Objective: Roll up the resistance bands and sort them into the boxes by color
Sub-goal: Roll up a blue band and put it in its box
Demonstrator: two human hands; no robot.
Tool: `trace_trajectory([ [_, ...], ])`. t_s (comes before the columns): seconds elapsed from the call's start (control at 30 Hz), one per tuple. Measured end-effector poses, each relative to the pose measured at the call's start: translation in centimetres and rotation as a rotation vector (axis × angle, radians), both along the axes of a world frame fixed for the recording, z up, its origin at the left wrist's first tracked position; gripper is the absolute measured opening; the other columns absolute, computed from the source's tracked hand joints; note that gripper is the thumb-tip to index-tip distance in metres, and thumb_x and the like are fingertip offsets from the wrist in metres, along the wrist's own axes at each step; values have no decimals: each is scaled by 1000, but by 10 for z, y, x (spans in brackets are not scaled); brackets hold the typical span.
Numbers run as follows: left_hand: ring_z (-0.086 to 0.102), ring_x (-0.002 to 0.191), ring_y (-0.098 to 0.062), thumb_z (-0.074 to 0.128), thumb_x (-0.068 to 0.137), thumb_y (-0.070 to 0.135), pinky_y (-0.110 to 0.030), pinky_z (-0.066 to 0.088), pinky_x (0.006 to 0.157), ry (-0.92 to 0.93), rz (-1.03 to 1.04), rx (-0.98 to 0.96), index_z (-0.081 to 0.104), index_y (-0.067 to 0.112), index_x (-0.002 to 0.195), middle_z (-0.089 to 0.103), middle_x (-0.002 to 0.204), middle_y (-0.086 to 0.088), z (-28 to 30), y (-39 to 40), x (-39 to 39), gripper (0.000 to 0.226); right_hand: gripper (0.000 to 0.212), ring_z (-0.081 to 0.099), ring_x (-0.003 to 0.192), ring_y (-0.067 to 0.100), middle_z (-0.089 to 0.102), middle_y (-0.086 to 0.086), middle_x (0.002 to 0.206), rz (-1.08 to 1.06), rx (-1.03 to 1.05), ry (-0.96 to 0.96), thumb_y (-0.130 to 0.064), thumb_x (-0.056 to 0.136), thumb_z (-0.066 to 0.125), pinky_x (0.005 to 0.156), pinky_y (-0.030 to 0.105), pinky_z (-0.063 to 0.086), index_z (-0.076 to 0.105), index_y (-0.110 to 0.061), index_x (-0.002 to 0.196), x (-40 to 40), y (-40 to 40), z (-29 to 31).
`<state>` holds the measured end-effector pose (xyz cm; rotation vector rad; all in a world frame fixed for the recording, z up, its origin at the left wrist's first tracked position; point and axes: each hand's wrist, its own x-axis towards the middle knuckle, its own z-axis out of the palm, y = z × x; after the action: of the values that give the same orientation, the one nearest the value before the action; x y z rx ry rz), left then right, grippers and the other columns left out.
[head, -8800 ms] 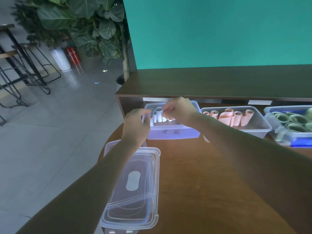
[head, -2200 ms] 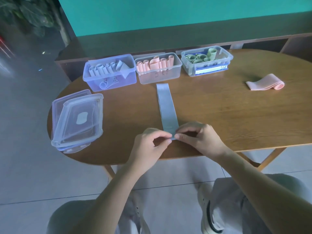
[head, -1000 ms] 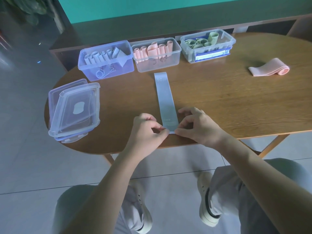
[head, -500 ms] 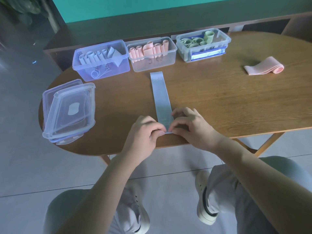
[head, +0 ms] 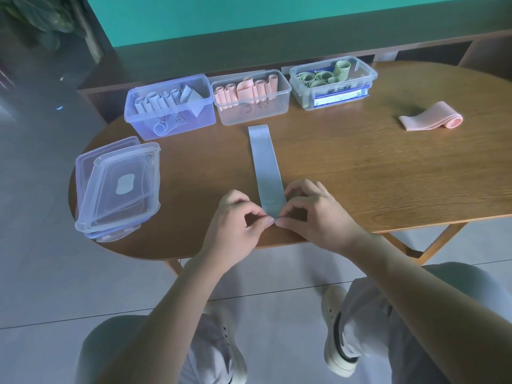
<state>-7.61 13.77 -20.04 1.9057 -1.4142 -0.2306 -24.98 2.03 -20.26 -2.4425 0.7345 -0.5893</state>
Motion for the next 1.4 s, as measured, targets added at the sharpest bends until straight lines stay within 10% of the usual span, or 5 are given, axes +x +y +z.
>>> trace_trajectory([
  [0.37, 42, 96, 13, 84, 78, 41, -7, 35, 70, 47, 157, 45, 73, 18, 77, 46, 104, 10, -2, -10, 0, 25, 19, 44, 117, 10, 49, -11, 118, -162, 216, 46, -39, 81, 82, 101, 27, 40, 68, -27, 79, 11, -2, 8],
  [0.67, 53, 89, -12, 72, 91, 8, -24, 47, 76, -209, -221, -157, 76, 12, 91, 59, 93, 1, -6, -1, 3, 6, 16, 44, 117, 13, 50, -8, 118, -179, 205, 64, -35, 83, 80, 102, 27, 39, 66, -28, 81, 16, -4, 8],
  [1.4, 54, 74, -3, 76, 84, 4, -11, 38, 64, 4, 31, -116, 68, 16, 82, 58, 80, 9, -5, -18, -8, 14, 9, 50, 100, 12, 58, -9, 101, -31, 26, -69, -32, 84, 80, 92, 7, 30, 77, -26, 89, 0, -13, -4],
])
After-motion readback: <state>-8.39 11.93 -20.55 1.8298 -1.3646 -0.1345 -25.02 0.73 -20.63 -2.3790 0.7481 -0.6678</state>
